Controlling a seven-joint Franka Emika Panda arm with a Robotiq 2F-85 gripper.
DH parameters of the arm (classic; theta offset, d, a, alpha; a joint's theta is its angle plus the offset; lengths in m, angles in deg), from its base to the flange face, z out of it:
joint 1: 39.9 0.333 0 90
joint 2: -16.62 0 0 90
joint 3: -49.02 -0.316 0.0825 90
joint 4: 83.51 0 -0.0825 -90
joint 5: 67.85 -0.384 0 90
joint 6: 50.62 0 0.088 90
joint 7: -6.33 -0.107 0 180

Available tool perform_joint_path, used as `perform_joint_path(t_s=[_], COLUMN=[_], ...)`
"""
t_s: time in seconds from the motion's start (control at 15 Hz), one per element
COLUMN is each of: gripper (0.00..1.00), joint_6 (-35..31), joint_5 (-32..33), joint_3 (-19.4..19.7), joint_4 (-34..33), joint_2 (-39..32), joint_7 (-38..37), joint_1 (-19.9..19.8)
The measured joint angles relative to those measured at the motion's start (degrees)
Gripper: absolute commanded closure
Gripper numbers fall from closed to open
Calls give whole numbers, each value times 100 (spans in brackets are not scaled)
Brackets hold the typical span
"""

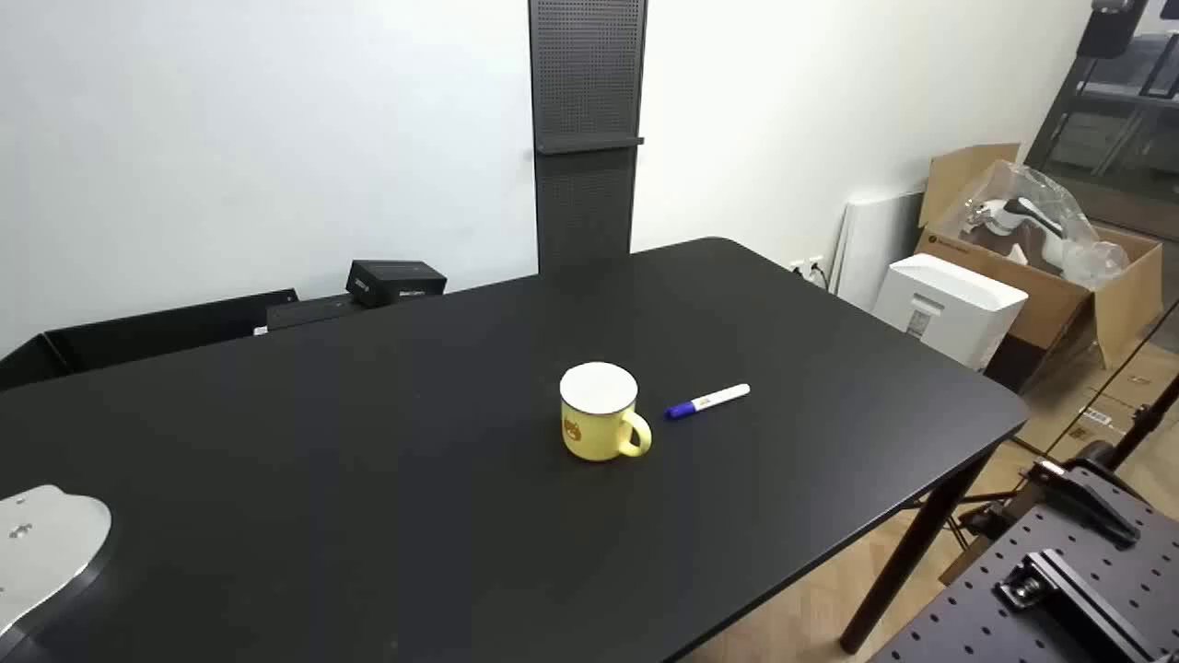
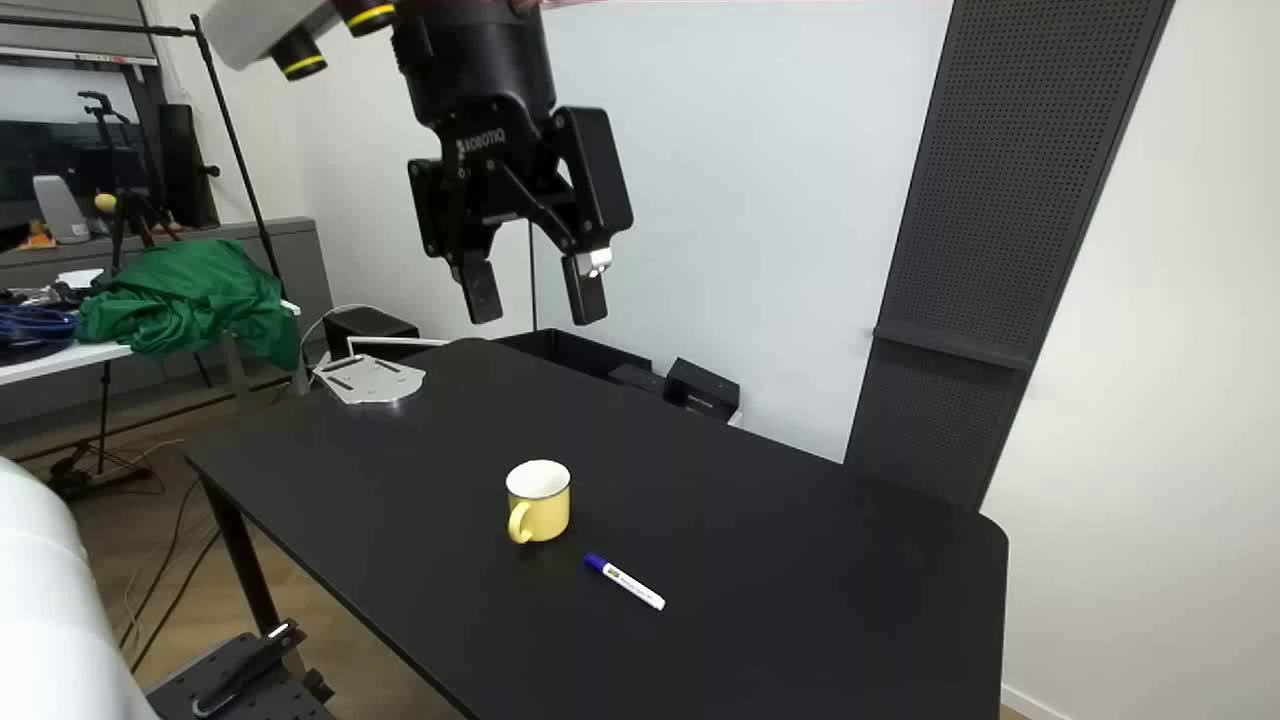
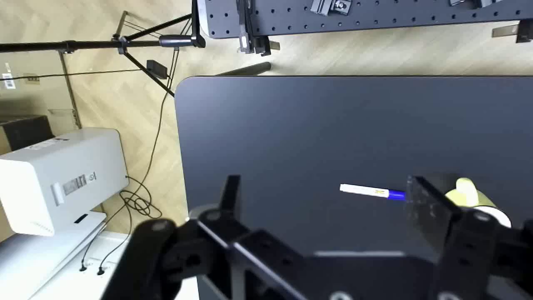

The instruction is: Put the marker in the cup

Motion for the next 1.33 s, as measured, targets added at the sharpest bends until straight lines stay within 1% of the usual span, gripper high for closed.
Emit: perform_joint_path(t_s=[0.73,0.93,1.07,1.33], gripper=[0,0,0,0], joint_6=[-7,-61,-362,-1283], joint_5=[0,3,3,13], joint_3=[0,50,169,597], joint_4=[0,0,4,17], joint_2=[8,-10,-89,-566], joint_7=[1,36,257,1258], joint_1=[0,91,257,719])
